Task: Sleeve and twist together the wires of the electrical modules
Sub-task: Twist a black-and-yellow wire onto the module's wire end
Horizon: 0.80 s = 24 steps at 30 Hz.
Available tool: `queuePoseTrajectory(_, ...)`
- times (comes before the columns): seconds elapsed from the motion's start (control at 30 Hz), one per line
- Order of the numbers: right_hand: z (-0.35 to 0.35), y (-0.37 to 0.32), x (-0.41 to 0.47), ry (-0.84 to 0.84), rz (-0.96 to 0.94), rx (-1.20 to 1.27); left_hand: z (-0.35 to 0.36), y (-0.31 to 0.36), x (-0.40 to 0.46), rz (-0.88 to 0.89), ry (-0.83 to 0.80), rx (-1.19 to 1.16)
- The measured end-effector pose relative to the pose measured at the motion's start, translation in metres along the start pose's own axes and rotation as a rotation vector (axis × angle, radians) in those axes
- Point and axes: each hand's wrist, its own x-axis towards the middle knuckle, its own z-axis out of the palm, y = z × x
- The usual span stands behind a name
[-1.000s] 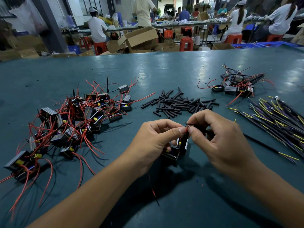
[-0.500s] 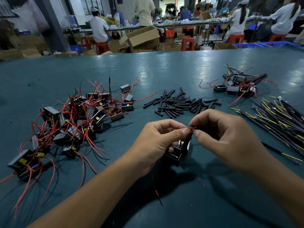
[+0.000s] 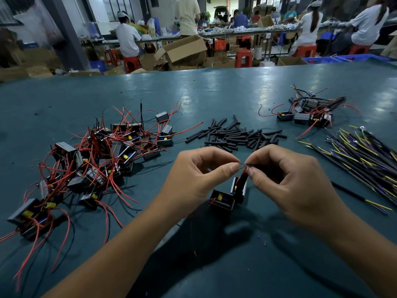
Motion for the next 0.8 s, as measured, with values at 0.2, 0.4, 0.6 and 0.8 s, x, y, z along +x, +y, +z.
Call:
queuePoseTrajectory(0.2, 0.002, -0.002, -0.001, 0.013, -0.017, 0.002, -0.003, 0.002, 0.000, 0.093, -0.096, 0.158)
queuePoseTrajectory(0.4, 0.001, 0.000, 0.001, 0.028, -0.008, 0.015, 0.006, -0.002, 0.000, -0.014, -0.167, -0.082)
queuePoseTrajectory(0.6, -0.005, -0.003, 0.002, -0.034, 0.074, 0.151, 0.006, -0.003, -0.001, -0.060, -0.199, -0.111)
queuePoseTrajectory(0.8, -0.011, -0.007, 0.006, -0.091, 0.149, 0.223, 0.007, -0.005, -0.001, -0.105, -0.163, -0.093)
